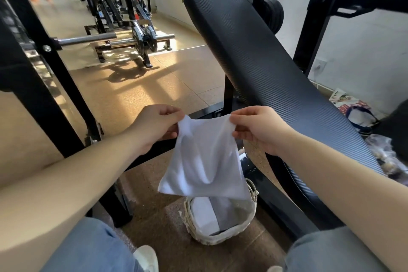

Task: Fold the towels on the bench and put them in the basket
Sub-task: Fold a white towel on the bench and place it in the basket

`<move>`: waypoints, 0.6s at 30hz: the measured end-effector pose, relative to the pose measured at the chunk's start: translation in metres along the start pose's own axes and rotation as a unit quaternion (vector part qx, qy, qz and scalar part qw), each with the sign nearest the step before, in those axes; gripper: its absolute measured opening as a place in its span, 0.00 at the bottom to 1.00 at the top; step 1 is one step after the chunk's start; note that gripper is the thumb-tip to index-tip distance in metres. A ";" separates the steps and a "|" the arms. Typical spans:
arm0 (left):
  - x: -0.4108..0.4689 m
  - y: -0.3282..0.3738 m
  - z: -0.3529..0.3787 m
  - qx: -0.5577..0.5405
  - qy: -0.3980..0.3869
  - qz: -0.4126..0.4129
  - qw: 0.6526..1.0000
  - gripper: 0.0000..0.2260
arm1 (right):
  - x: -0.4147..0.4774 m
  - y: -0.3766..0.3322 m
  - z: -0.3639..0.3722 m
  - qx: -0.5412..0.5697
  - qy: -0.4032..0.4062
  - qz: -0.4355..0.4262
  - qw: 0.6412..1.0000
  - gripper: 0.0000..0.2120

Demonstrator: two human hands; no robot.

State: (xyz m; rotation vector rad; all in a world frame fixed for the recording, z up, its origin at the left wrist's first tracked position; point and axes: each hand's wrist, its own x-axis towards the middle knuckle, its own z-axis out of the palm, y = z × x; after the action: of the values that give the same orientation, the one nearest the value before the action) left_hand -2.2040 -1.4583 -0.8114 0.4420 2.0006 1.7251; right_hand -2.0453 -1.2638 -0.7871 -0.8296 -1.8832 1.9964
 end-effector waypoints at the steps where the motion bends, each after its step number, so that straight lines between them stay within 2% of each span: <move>1: -0.002 0.001 0.007 -0.005 -0.009 0.004 1.000 0.01 | 0.000 0.001 0.005 -0.008 -0.011 -0.009 1.000 0.08; 7: -0.010 0.007 0.039 -0.024 -0.036 0.028 0.999 0.03 | 0.004 0.010 0.024 -0.054 -0.023 -0.068 0.996 0.03; 18: -0.006 0.004 0.060 0.031 -0.038 0.052 0.997 0.06 | 0.016 0.023 0.023 -0.233 0.034 -0.162 0.958 0.06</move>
State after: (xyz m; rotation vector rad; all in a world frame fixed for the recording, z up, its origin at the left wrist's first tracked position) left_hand -2.1664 -1.4102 -0.8127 0.6331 2.0135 1.6847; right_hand -2.0668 -1.2764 -0.8128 -0.6297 -2.3100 1.3369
